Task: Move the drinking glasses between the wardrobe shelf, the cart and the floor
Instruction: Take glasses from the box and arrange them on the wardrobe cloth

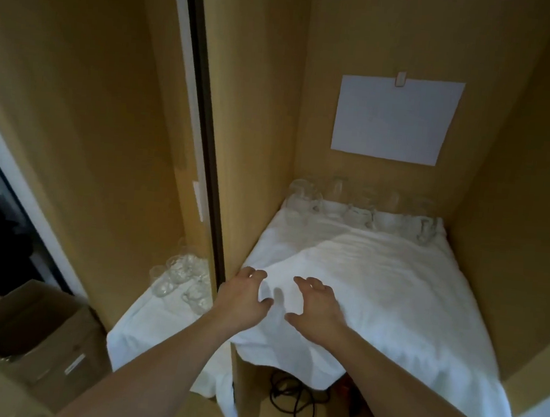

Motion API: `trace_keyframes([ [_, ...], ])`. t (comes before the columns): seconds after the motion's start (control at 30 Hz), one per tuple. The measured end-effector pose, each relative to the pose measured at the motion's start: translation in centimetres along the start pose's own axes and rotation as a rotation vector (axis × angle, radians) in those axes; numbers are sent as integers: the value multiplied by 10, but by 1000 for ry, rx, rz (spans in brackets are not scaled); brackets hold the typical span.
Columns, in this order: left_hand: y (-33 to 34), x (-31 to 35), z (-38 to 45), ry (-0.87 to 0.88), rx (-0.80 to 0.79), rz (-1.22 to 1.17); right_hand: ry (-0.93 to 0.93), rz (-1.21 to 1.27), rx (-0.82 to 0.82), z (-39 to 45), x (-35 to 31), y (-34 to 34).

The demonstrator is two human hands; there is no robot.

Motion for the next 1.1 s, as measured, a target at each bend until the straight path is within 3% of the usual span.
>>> trace_keyframes([
  [0.27,-20,-99,-40,35,-93,70,-17,-9,-60,0,-100,60],
  [0.7,-75,-279,-80,-135,-154,55,-15,52,-170,23,-260,139],
  [1.1,-68,-356,-55,-280,-170,-61,2,59,-293,88,-299,187],
])
Point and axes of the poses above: each hand's wrist, its own z-axis towards the middle knuckle, its own y-axis out of the palm, x = y × z, the point moved 1 cm from there along z, towards the middle knuckle, and after that the axes turned 4 degrees about -z, right-handed, at the moved point
